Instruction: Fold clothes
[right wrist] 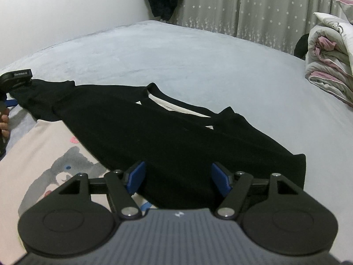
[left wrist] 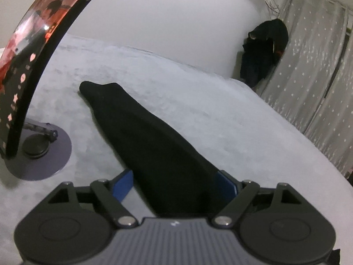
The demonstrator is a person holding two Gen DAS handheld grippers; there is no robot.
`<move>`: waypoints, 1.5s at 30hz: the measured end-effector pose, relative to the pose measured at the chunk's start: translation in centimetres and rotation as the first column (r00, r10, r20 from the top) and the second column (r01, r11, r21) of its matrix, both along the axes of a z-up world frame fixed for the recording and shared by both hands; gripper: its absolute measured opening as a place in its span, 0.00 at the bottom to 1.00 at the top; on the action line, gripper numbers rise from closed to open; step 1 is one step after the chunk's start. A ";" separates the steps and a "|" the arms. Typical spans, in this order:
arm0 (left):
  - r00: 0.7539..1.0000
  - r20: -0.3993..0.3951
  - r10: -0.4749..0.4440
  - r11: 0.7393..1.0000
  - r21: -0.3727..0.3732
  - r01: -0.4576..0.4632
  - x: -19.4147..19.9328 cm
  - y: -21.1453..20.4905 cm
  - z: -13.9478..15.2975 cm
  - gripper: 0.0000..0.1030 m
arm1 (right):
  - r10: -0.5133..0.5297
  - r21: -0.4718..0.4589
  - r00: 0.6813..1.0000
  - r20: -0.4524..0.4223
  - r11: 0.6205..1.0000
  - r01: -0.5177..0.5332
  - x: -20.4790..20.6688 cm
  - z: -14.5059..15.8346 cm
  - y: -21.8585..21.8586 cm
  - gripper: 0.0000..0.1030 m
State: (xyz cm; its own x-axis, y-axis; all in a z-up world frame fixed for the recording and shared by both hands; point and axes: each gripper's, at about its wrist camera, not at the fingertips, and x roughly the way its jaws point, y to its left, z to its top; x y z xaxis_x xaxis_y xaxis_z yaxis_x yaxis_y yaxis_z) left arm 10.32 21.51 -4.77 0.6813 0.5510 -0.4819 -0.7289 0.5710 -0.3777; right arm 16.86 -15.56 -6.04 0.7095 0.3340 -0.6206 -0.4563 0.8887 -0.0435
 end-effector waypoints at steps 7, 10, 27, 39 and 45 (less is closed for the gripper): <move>0.994 0.098 -0.044 0.998 -0.045 0.048 -0.9 0.5 0.0 0.09 | -0.003 0.003 1.000 0.000 1.000 0.003 0.1 -0.1 0.4 0.69; 0.979 0.190 -0.069 0.997 -0.015 0.073 -1.8 0.1 0.7 0.07 | -0.004 0.008 1.000 0.003 1.000 0.004 0.1 0.0 0.3 0.69; 0.761 0.426 -0.490 0.872 0.225 0.435 -2.7 -5.7 3.1 0.07 | -0.024 0.056 1.000 0.001 0.998 0.024 0.3 0.4 -0.8 0.69; 0.428 0.138 -0.893 0.449 0.252 0.857 0.9 -12.4 1.9 0.08 | -0.029 0.068 1.000 -0.001 0.997 0.028 0.4 0.5 -1.3 0.69; 0.410 -0.037 -0.911 0.406 0.093 0.909 3.5 -14.0 -0.4 0.17 | -0.024 0.072 1.000 -0.007 0.997 0.024 0.4 0.5 -1.2 0.70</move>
State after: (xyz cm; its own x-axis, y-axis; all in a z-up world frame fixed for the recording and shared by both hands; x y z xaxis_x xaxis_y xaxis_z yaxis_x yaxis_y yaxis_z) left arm 13.80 7.51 -5.15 0.8140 -0.3627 -0.4538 0.2464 0.9230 -0.2957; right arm 17.21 -16.78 -5.54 0.7138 0.3607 -0.6003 -0.4349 0.9002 0.0236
